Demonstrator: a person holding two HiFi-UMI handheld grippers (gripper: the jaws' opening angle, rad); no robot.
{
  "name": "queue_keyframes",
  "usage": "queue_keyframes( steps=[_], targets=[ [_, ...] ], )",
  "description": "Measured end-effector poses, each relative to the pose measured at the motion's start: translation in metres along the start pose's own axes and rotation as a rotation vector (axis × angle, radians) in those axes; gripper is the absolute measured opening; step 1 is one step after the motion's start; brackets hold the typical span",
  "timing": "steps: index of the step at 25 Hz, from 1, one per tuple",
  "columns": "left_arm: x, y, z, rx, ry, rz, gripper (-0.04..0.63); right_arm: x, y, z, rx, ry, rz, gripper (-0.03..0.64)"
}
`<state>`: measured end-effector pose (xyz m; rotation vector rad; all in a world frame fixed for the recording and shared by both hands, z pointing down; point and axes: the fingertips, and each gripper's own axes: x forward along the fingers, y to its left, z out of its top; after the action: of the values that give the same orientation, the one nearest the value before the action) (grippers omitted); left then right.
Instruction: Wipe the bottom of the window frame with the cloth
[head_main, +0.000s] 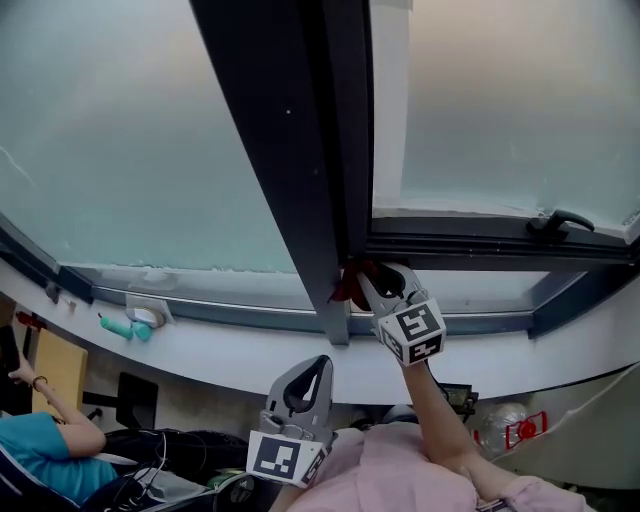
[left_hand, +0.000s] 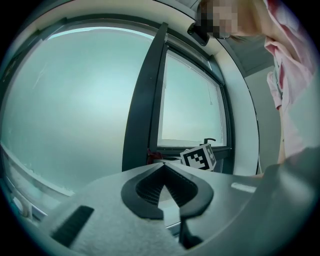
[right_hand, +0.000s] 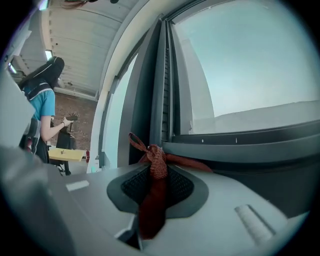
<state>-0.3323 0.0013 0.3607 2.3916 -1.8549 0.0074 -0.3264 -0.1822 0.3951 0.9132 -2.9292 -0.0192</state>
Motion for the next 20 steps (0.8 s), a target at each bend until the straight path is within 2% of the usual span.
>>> queue_keyframes(
  steps=[8, 20],
  targets=[
    [0.005, -0.003, 0.002, 0.006, -0.006, -0.042, -0.003, -0.002, -0.002, 0.001, -0.005, 0.022, 0.006, 0.074],
    [0.01, -0.011, 0.003, 0.007, -0.012, -0.081, -0.003, -0.027, -0.029, 0.003, -0.007, 0.016, -0.07, 0.074]
  ],
)
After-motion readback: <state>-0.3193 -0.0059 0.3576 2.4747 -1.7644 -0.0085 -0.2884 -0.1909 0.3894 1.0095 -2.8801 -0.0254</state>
